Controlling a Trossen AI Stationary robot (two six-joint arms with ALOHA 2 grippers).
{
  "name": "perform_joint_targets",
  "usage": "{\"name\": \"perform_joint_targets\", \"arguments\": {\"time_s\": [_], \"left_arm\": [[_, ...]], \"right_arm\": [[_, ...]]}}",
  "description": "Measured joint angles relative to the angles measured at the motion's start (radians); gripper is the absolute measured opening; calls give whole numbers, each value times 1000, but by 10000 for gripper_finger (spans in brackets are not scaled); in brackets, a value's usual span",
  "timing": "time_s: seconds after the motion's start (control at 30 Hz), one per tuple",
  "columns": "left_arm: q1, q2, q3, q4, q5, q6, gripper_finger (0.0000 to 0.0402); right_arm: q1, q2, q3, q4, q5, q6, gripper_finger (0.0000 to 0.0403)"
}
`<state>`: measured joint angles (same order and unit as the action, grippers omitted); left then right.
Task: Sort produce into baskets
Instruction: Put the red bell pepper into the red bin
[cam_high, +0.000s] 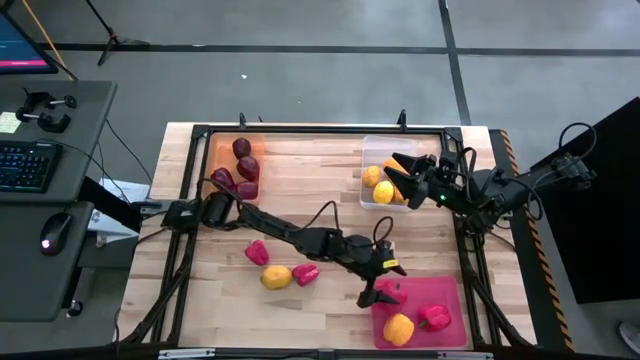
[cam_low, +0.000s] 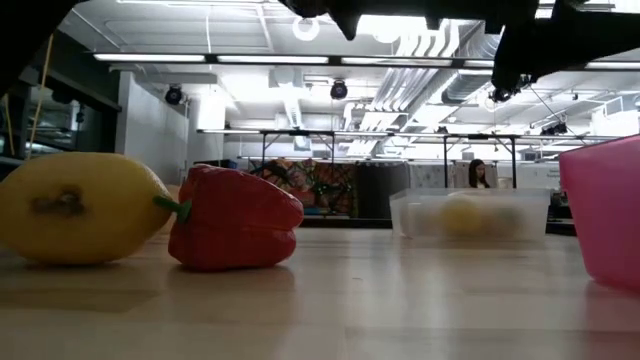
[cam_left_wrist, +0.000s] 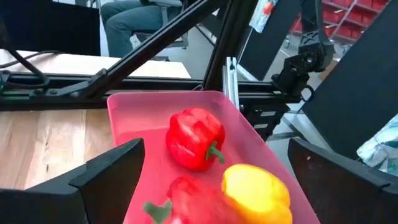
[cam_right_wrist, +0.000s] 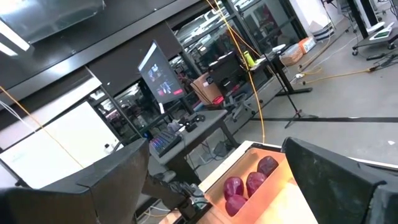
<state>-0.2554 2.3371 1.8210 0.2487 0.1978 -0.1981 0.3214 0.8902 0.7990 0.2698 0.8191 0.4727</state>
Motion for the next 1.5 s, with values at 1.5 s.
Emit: {"name": "perform_joint_targets", "arguments": {"time_s": [1.5], "left_arm": [[-17,-1049,-985,-983,-162,394,387]], "right_arm": [[0,1,-1,-94,-4,25,367]]}}
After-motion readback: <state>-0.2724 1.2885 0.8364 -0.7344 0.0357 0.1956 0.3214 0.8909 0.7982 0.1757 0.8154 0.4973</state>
